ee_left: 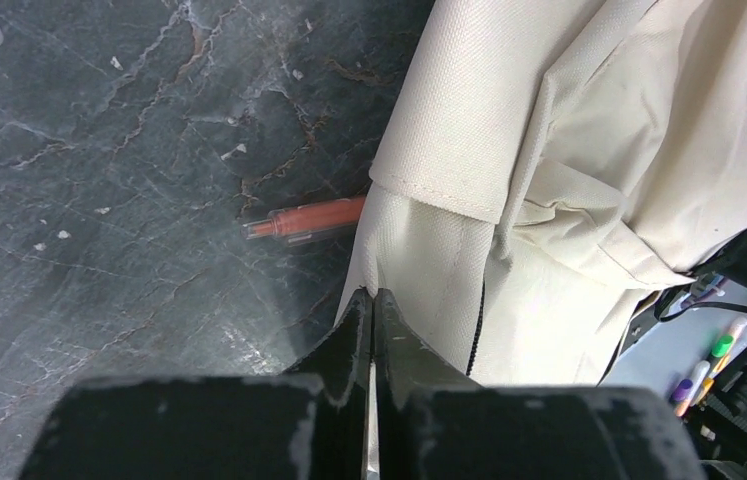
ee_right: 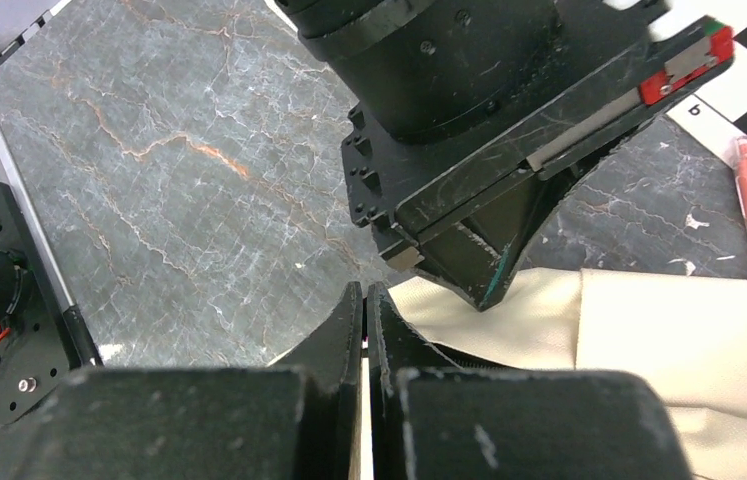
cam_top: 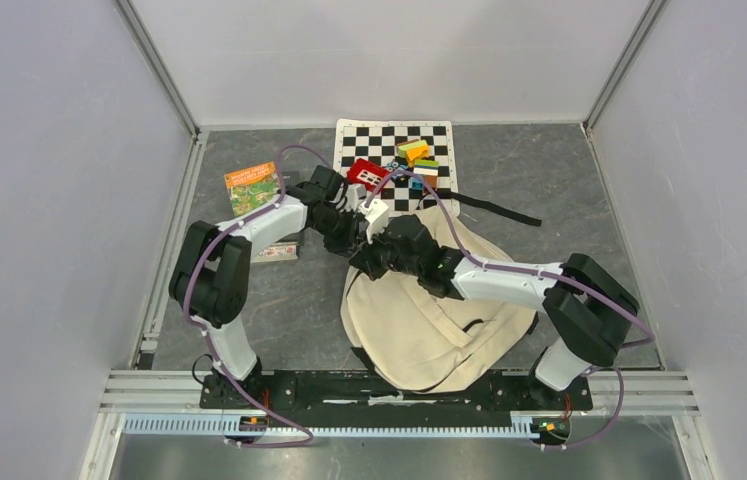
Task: Pack the student bag
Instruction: Unzip the student bag at the center of the board.
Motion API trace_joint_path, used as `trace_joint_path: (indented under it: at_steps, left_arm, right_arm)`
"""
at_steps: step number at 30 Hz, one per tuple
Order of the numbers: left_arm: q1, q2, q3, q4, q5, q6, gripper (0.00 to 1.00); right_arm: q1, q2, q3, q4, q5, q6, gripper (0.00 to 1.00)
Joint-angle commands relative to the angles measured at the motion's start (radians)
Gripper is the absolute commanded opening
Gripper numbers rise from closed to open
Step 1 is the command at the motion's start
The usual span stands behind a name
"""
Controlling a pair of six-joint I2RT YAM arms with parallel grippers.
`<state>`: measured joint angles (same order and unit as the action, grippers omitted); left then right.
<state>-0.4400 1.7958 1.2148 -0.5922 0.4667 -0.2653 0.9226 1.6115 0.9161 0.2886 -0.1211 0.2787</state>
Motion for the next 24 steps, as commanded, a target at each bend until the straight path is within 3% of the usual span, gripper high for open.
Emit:
trace_joint_path:
  at_steps: [1, 24]
  left_arm:
    - [-0.002, -0.047, -0.003, 0.061, 0.021, -0.035, 0.02]
    - [0.061, -0.055, -0.040, 0.161, 0.042, -0.129, 0.02]
  right_arm:
    - [0.024, 0.000, 0.039, 0.084, -0.003, 0.001, 0.00]
    - [0.250, 0.021, 0.058, -0.023, 0.027, -0.003, 0.00]
